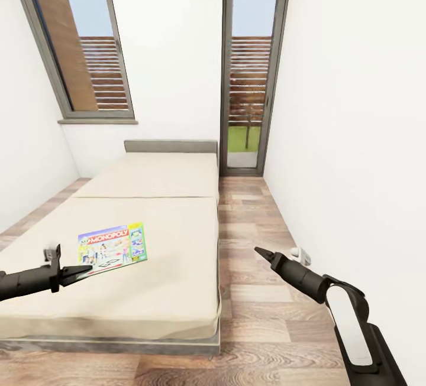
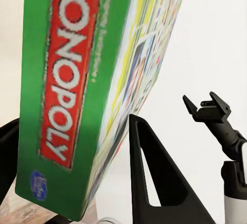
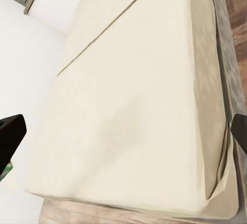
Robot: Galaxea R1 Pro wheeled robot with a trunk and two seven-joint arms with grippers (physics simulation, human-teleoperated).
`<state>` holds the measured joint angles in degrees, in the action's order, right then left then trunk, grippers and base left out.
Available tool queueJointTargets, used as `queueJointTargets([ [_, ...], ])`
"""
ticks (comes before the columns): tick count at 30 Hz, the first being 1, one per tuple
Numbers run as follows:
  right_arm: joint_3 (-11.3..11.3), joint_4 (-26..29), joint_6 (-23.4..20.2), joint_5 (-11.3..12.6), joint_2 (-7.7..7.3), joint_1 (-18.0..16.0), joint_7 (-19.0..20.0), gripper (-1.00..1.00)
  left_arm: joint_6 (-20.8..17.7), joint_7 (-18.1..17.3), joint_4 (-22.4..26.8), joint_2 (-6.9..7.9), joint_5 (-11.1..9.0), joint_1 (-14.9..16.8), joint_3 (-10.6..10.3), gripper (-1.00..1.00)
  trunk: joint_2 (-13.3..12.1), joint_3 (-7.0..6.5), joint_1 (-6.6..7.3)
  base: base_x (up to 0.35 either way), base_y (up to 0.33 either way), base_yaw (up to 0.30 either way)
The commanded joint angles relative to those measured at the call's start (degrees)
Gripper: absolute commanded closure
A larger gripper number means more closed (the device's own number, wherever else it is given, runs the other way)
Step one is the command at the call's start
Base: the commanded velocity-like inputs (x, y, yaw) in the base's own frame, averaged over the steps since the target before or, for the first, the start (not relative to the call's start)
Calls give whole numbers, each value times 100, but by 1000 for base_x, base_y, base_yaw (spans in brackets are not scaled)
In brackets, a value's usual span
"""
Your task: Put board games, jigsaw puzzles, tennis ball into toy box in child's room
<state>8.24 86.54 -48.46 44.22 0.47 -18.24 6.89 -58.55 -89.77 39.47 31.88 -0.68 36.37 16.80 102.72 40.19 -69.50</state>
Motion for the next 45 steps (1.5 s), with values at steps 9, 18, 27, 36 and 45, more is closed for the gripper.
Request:
queueJointTargets([
  [9, 34, 3, -24, -36, 5, -4, 32, -100, -60, -23, -5, 31, 6, 2, 7, 100, -360, -166, 199, 0, 0, 0],
  [18, 50, 3, -23, -36, 4, -4, 94, -100, -60, -23, -9, 34, 4, 2, 18, 100, -721, -402, 397, 0, 0, 60],
  [27, 52, 3, -18, -36, 5, -4, 167, -100, -60, -23, -9, 34, 1, 1, 21, 100, -1082, -644, 594, -93, 0, 141],
  [36, 50, 3, -20, -36, 5, -4, 170, -100, -61, -23, -9, 40, 3, 2, 29, 100, -1443, -878, 792, -92, 0, 186],
  [45, 55, 3, -23, -34, 5, -4, 166, -100, -65, -23, -18, 39, 6, 5, 30, 100, -1804, -1103, 990, -2, 0, 208],
])
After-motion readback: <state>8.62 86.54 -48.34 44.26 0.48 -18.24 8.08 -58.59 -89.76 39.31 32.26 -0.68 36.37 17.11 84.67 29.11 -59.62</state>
